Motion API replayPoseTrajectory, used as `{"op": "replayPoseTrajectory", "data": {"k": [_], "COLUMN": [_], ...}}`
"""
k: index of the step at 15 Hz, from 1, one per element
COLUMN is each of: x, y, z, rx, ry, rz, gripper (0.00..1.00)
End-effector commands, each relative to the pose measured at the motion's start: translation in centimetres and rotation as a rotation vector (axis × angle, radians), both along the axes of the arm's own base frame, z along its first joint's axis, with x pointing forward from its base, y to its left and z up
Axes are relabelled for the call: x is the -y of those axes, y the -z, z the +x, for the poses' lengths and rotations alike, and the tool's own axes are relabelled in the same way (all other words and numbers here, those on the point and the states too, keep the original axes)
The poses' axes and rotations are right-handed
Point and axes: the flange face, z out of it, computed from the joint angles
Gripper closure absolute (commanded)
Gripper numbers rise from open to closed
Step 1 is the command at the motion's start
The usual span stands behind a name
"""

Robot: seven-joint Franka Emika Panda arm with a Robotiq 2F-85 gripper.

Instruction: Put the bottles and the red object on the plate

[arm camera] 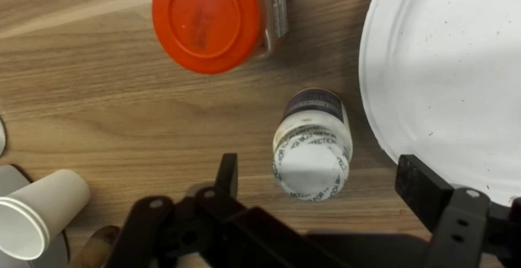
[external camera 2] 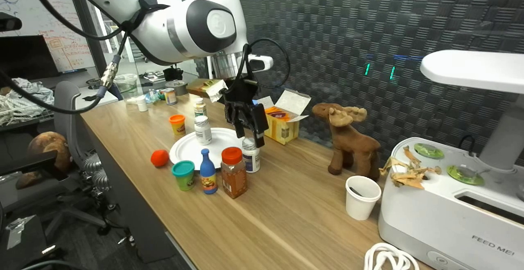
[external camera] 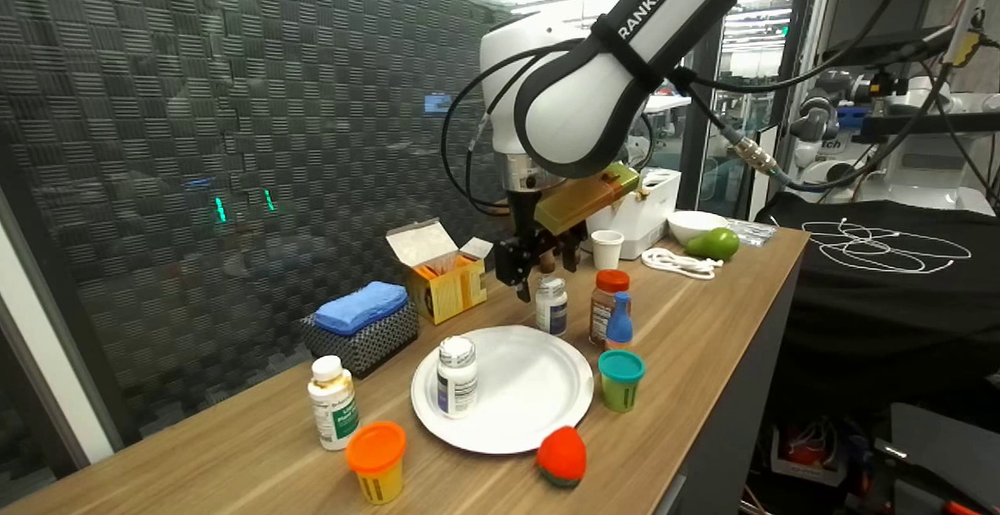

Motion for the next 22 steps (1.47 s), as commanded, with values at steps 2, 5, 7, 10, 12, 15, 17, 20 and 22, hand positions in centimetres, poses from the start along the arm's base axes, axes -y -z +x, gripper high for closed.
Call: {"op": "replayPoseTrajectory", "data": {"k": [2,5,7,10,12,15,17,20,22], "x": [0.2,0.4,0.4,0.5,0.2,-0.8,-2.5,-6.1,-8.4], "y": [0.1,-0.1,-0.6,-1.6,-2.6,-4.7,-6.4,-7.5,-7.1], "z": [0.8,0.8,0.8,0.8,0.7,0.7,0.4,-0.6,-1.2], "rx": [0.002,0.004,0.015,0.032,0.043,0.079,0.108,0.117,0.112], "ry": [0.051,0.062,0.058,0.055,0.046,0.014,-0.021,-0.068,-0.097], "rz": [0.043,0.045,0.034,0.013,0.004,-0.020,-0.015,0.034,0.051], "gripper": [0.00,0.28,0.44,0.67,0.80,0.80,0.80,0.80,0.80]}}
